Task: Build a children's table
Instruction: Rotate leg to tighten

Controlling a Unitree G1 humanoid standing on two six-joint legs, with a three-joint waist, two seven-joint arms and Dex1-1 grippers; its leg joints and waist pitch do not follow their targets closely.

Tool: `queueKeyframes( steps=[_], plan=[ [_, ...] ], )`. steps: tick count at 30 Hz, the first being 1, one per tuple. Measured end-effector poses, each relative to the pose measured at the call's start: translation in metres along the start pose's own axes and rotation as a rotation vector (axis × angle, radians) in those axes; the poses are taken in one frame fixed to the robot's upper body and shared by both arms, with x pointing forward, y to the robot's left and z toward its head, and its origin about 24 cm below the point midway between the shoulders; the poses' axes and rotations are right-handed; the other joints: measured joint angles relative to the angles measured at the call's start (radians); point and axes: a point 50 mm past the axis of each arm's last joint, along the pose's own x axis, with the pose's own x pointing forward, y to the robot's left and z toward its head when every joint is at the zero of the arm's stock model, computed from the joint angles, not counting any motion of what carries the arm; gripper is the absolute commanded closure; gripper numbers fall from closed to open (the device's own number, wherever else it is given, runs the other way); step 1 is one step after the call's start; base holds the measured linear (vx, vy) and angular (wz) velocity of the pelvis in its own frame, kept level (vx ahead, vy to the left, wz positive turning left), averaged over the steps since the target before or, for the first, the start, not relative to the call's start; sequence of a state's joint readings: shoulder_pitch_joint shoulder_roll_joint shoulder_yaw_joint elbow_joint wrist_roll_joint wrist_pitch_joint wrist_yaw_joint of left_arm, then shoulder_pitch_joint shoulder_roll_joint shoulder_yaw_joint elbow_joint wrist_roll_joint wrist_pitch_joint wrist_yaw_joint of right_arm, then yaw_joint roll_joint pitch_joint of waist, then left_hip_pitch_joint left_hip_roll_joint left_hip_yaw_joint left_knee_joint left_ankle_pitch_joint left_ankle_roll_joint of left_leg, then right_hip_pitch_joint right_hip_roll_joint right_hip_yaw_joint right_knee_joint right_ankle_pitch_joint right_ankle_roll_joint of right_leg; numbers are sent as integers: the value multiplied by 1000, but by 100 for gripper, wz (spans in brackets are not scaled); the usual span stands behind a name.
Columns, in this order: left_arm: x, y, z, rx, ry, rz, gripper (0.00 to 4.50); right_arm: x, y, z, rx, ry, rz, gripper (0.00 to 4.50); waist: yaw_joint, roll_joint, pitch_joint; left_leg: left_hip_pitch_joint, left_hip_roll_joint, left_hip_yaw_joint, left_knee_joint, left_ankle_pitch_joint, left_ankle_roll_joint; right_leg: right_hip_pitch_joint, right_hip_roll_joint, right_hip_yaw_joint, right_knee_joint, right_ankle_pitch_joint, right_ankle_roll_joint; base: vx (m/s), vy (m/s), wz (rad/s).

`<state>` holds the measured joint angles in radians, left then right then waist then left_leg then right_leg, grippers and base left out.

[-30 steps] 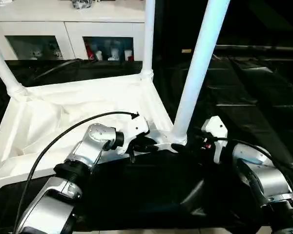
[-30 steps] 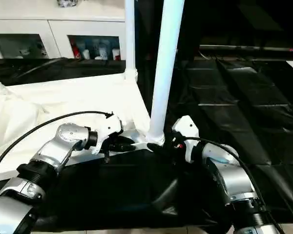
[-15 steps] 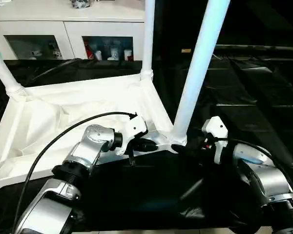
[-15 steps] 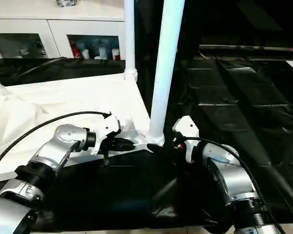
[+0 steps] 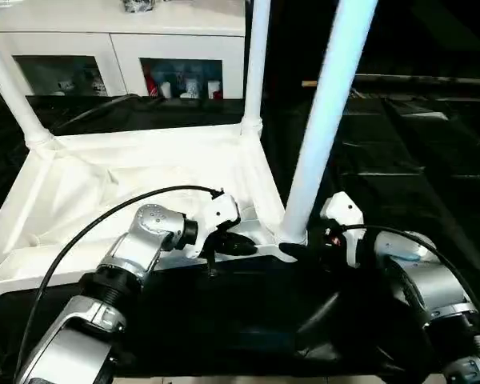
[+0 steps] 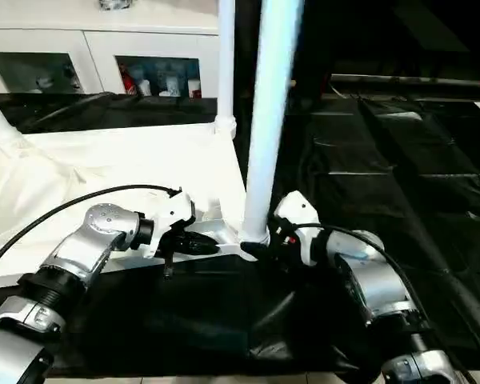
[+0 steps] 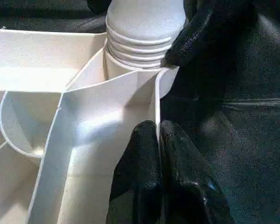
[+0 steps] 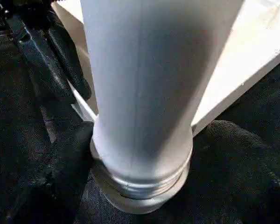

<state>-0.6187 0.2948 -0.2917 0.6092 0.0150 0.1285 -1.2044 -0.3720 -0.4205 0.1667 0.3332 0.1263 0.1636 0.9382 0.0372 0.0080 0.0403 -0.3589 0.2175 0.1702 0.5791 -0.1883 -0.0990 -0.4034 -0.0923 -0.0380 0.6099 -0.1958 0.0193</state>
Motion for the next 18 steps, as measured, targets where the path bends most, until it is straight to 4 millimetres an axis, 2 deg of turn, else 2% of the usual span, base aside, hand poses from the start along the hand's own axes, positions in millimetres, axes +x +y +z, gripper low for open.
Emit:
queueKeyframes(
  steps=[9,11,16,18],
  plan=[
    [-1,0,0,-2,0,3,450,3,2,-1,17,-15,34,137,0,-1,0,0,0,0,0,0,0,0,0,0,0,0,0,0,0,0],
    [-1,0,0,-2,1,3,450,3,2,-1,20,-16,35,163,0,-1,0,0,0,0,0,0,0,0,0,0,0,0,0,0,0,0],
    [-1,0,-1,-3,0,9,450,4,2,-2,24,-20,32,175,0,-1,0,0,0,0,0,0,0,0,0,0,0,0,0,0,0,0],
    [4,4,-1,-18,-9,69,450,9,0,-4,53,-34,-51,176,-1,-1,0,1,0,0,1,0,0,1,0,0,1,1,-1,0,0,0]
  ],
)
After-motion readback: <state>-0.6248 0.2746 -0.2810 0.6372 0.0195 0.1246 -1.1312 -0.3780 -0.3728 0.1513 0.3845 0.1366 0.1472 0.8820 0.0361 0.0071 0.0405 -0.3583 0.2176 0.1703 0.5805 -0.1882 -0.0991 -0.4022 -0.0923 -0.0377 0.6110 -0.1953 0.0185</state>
